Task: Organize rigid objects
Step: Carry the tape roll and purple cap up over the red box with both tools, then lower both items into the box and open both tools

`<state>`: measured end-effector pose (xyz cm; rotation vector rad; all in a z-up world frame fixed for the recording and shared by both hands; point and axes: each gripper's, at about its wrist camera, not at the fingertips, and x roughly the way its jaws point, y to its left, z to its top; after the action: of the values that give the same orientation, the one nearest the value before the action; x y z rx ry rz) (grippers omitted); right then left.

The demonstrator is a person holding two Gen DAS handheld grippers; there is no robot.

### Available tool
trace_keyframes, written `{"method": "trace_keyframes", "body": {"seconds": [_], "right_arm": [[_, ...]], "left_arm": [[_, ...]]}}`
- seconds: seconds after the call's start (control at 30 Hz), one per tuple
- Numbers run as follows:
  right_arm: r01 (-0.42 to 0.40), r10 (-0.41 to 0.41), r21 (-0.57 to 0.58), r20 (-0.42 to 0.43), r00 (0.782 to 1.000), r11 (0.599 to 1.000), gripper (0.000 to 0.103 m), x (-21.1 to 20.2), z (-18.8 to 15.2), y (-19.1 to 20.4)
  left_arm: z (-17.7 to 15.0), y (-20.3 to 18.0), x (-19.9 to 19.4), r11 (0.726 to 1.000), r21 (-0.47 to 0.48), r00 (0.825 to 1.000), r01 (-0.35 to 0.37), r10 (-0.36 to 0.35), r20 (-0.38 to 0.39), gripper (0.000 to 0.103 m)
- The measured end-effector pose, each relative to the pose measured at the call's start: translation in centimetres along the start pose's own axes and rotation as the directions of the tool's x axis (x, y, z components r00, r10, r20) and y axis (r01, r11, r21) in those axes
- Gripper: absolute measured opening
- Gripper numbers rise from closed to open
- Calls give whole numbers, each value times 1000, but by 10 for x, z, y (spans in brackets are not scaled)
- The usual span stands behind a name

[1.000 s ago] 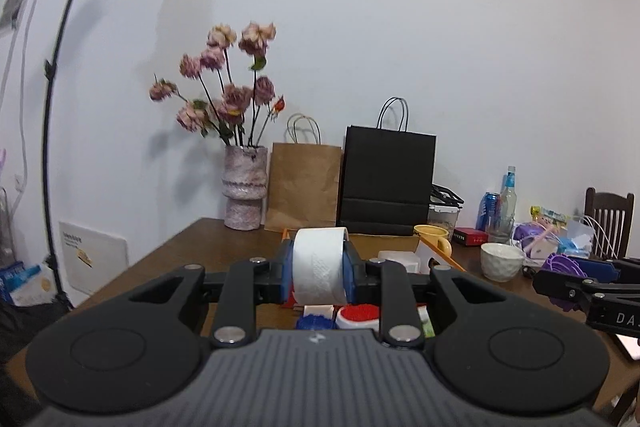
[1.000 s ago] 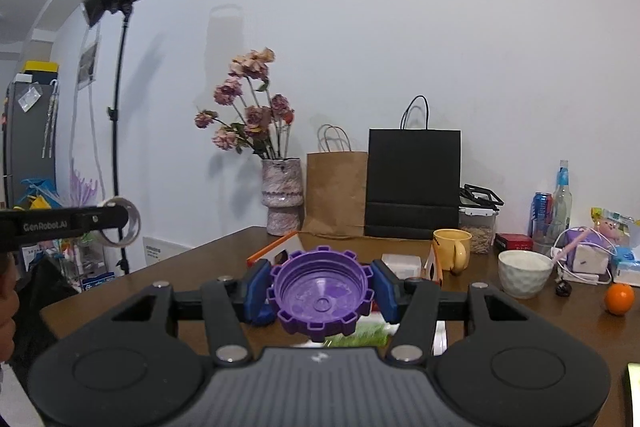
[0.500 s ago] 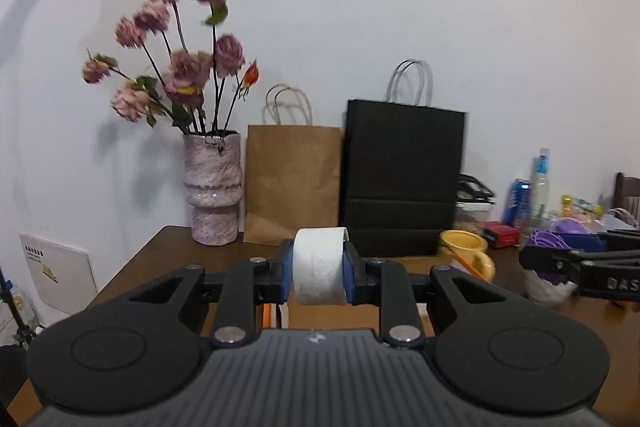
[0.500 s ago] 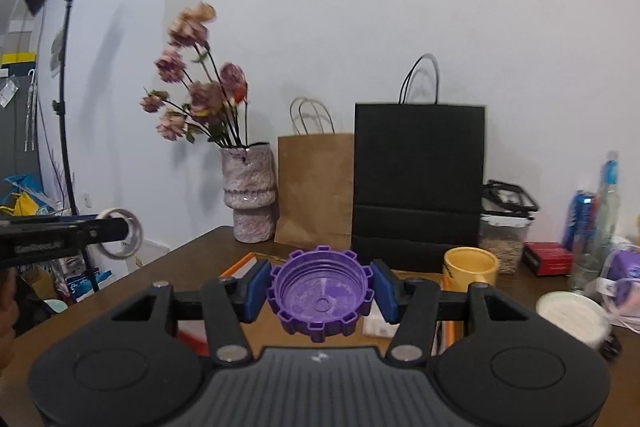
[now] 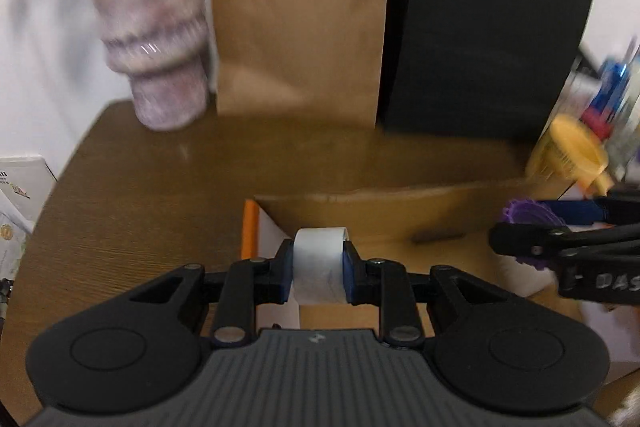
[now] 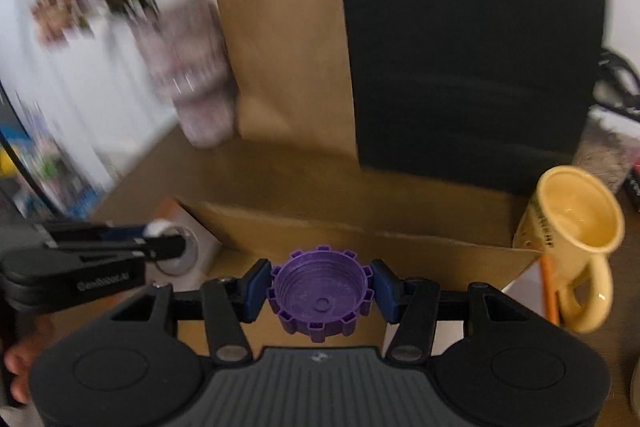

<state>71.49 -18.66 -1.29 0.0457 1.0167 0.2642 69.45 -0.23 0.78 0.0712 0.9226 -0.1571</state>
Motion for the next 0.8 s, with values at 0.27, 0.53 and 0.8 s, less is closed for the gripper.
{"method": "trace_keyframes", "body": {"seconds": [0.27,0.53,0.8], "right_arm": [[61,-64,-43,-78,995,997,60,61,-4,5],[67,-67,-63,-6,998,996,68,7,-4,14],[105,-96,-65,129,987,992,76,-128,-23,15]], "left_arm": [[4,-3,36,1000,12,999,-4,4,-48,43],[3,3,-6,1000,-3,1000,-17,17,-16,44],[-13,21,-133,998,-20,992,-52,54,117,55]]}}
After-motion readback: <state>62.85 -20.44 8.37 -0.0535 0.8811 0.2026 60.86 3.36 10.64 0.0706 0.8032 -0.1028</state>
